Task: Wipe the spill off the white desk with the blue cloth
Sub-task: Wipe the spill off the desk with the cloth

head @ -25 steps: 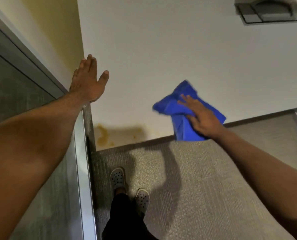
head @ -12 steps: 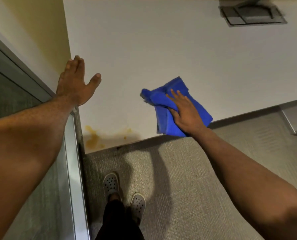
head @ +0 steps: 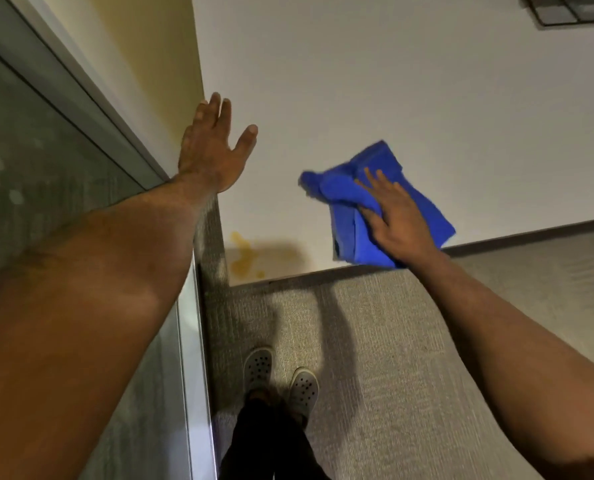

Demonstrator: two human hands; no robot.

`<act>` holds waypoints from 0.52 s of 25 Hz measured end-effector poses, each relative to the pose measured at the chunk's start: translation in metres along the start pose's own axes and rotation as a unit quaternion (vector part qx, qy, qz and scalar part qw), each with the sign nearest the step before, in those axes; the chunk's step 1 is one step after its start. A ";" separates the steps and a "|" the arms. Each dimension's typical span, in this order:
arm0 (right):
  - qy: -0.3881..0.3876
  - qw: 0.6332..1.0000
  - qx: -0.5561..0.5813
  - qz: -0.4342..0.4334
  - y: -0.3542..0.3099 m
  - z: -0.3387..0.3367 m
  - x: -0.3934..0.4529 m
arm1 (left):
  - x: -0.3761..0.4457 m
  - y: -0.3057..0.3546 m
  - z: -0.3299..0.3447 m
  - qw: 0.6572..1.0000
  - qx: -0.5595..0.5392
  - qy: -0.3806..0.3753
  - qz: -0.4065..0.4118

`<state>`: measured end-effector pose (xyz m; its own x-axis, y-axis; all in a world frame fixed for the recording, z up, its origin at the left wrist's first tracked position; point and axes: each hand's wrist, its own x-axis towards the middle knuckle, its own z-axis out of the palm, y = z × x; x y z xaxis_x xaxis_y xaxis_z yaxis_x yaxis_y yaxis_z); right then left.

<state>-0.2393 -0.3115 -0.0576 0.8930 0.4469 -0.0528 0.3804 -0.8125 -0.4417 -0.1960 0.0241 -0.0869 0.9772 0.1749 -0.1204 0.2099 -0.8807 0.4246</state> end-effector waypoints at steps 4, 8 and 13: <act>-0.034 0.996 -0.009 -0.079 -0.061 0.029 0.025 | 0.000 0.000 -0.001 1.000 -0.006 0.010 0.006; -0.090 0.982 -0.003 -0.164 -0.048 0.025 -0.031 | -0.001 0.001 -0.002 1.000 -0.004 0.006 0.009; -0.040 0.996 -0.008 -0.075 -0.047 0.017 0.029 | -0.002 -0.002 0.000 1.000 -0.001 0.007 0.012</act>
<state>-0.2351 -0.2538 -0.0536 0.8038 0.5921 -0.0582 0.5129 -0.7392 -0.4365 -0.1980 0.0257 -0.0871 0.9823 0.1601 -0.0976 0.1867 -0.8838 0.4290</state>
